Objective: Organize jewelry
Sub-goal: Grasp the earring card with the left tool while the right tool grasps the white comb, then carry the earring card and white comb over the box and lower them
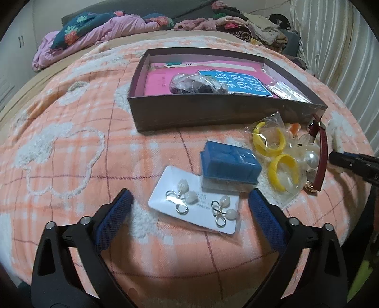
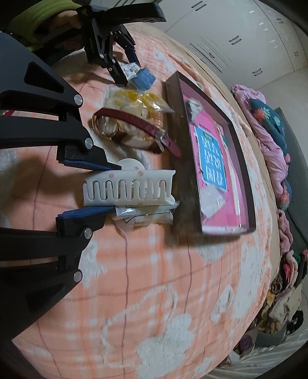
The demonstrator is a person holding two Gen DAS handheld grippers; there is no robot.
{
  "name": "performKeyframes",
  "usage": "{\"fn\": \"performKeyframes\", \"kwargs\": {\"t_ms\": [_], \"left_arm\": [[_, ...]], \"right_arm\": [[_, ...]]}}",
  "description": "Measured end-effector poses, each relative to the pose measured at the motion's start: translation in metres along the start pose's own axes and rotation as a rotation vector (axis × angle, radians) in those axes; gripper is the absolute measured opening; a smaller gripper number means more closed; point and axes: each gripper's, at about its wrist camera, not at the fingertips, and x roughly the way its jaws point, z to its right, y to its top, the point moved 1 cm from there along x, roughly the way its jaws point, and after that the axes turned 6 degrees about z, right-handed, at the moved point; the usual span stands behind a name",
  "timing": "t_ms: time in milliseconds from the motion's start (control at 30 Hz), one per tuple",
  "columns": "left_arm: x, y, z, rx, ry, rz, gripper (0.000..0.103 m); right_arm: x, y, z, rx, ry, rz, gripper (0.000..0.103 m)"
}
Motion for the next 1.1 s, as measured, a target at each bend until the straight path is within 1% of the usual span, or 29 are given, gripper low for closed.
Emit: {"fn": "performKeyframes", "kwargs": {"t_ms": [33,67,100,200,367,533,833,900,1100], "left_arm": [[-0.001,0.0,0.003,0.018,0.009,0.006,0.077],[-0.001,0.001,0.004,0.029,0.014,0.011,0.067],[-0.002,0.001,0.005,0.043,0.021,0.014,0.062],[-0.007,0.001,0.008,0.065,0.018,0.027,0.06],[-0.023,0.003,0.004,0.046,-0.004,0.065,0.06],[-0.04,0.007,-0.002,0.035,0.017,0.091,0.06],[-0.065,0.021,-0.027,-0.051,0.063,0.134,0.06],[-0.069,0.026,-0.035,-0.078,0.08,0.135,0.06],[-0.081,0.04,-0.048,-0.129,0.096,0.174,0.06]], "right_arm": [[-0.002,0.0,0.003,0.006,-0.009,0.004,0.026],[-0.003,0.0,0.004,0.01,-0.013,0.006,0.026],[-0.006,0.0,0.006,0.017,-0.015,0.009,0.026],[-0.014,0.001,0.007,0.017,-0.024,0.024,0.026],[-0.031,0.001,0.003,-0.013,-0.034,0.057,0.026],[-0.047,0.001,0.002,-0.031,-0.031,0.087,0.026],[-0.059,0.006,-0.013,-0.064,-0.002,0.118,0.026],[-0.059,0.011,-0.019,-0.075,0.009,0.127,0.026],[-0.059,0.026,-0.039,-0.118,0.048,0.155,0.026]]}}
